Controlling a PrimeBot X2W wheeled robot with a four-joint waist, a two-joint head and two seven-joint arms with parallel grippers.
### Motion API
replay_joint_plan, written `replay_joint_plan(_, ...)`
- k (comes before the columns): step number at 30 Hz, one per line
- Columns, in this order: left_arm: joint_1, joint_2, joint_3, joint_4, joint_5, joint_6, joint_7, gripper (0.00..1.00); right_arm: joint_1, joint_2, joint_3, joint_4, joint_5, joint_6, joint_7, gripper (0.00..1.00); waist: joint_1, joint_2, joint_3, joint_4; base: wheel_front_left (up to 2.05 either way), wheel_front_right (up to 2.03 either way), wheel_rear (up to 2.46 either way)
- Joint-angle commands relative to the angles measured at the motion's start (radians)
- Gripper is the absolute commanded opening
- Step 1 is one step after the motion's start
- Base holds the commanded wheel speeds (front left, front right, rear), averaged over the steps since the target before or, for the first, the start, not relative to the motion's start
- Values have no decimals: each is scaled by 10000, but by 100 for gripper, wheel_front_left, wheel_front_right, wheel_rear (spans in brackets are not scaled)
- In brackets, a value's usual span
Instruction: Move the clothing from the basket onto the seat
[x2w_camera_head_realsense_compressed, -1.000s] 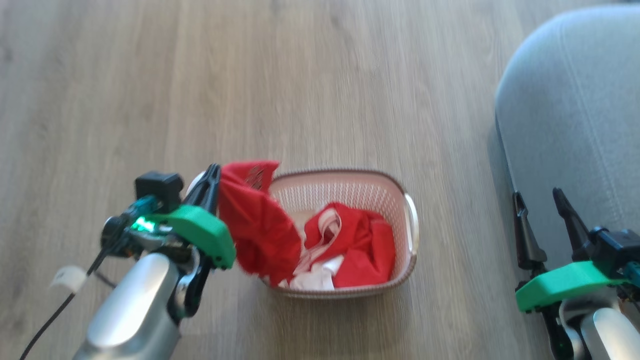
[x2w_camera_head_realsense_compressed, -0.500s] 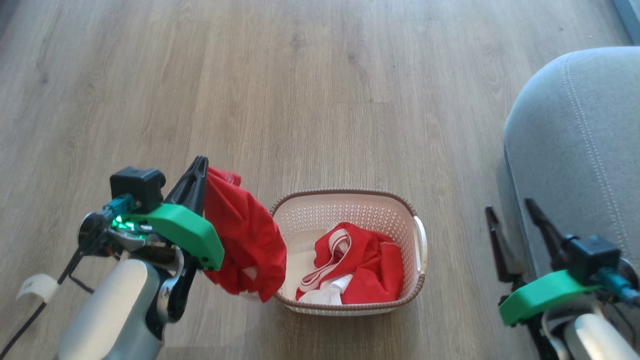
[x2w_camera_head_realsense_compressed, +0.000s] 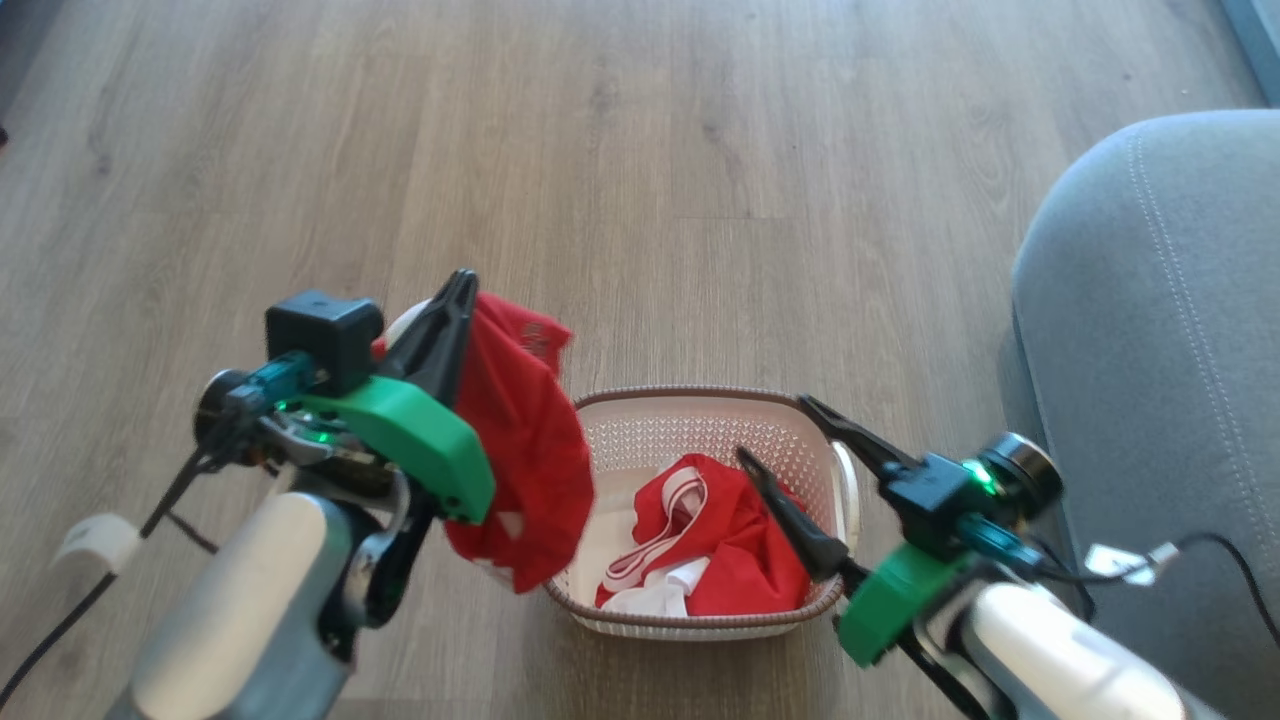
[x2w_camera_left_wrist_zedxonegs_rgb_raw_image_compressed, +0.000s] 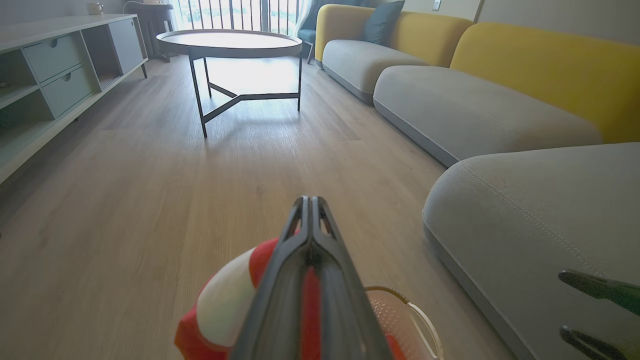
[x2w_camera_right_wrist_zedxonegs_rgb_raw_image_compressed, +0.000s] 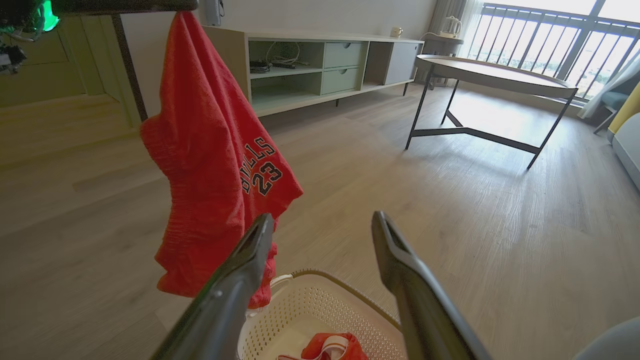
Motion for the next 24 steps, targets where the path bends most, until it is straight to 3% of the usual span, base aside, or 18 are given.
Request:
replay_joint_plan(1,-733,122,333,-440,130,-15,49,0,-587,-108,329,-125,8,71,-51,100,1,0,-29,60,0,0,0)
replay_joint_plan(15,-1441,-946,-992,-844,369,-381,385,0,-2686,782,2541,1250,532,71,-51,100,1,0,-289,494,0,0,0)
replay_joint_plan(24,-1564,-1315,-1627,-1025,400,-549,653,0,-3071,990,2713,1650,412,71,-51,100,1,0,-462,459,0,0,0)
